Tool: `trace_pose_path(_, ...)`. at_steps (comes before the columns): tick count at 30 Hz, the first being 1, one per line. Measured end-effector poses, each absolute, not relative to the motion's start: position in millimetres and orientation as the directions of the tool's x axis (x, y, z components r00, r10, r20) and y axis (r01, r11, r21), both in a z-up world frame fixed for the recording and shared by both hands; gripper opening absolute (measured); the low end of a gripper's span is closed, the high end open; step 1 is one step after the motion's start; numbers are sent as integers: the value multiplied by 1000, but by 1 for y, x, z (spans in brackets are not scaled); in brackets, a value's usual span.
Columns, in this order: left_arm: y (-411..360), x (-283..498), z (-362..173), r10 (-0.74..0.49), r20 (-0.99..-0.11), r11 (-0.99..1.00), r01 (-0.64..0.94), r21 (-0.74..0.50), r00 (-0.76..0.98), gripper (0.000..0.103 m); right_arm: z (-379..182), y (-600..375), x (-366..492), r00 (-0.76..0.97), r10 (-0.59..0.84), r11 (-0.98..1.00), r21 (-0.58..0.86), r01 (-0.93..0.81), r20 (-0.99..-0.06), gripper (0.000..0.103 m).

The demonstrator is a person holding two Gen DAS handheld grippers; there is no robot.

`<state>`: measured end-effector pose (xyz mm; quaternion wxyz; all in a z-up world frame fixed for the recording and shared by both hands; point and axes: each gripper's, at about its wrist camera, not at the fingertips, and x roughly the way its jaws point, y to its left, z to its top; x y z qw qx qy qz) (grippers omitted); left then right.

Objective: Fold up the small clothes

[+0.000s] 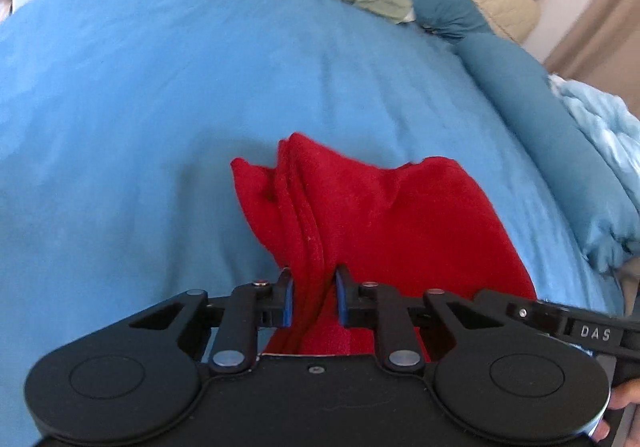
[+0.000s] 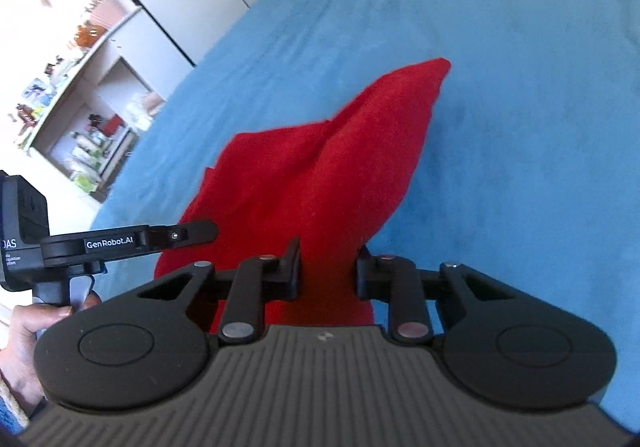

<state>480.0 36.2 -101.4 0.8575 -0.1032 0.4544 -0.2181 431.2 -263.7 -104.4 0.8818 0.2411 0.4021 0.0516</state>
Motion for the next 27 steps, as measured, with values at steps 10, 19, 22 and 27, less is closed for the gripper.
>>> trace_pose_path(10, -21, 348, -90, -516, -702, 850, 394, -349, 491, 22, -69, -292, 290, 671, 257, 905, 417, 86, -696, 40)
trace_pose_path(19, -52, 300, -96, -360, -715, 906, 408, -115, 599, 94, -97, -313, 223, 669, 133, 895, 379, 236, -732, 102)
trace_pose_path(22, -39, 288, -90, -341, -709, 918, 380, -111, 617, 94, -92, -312, 202, 690, 67, 906, 333, 261, -721, 103)
trace_pose_path(27, -32, 280, -107, -271, -747, 936, 346, -58, 607, 94, -102, -301, 194, 635, -25, 957, 164, 238, -772, 103)
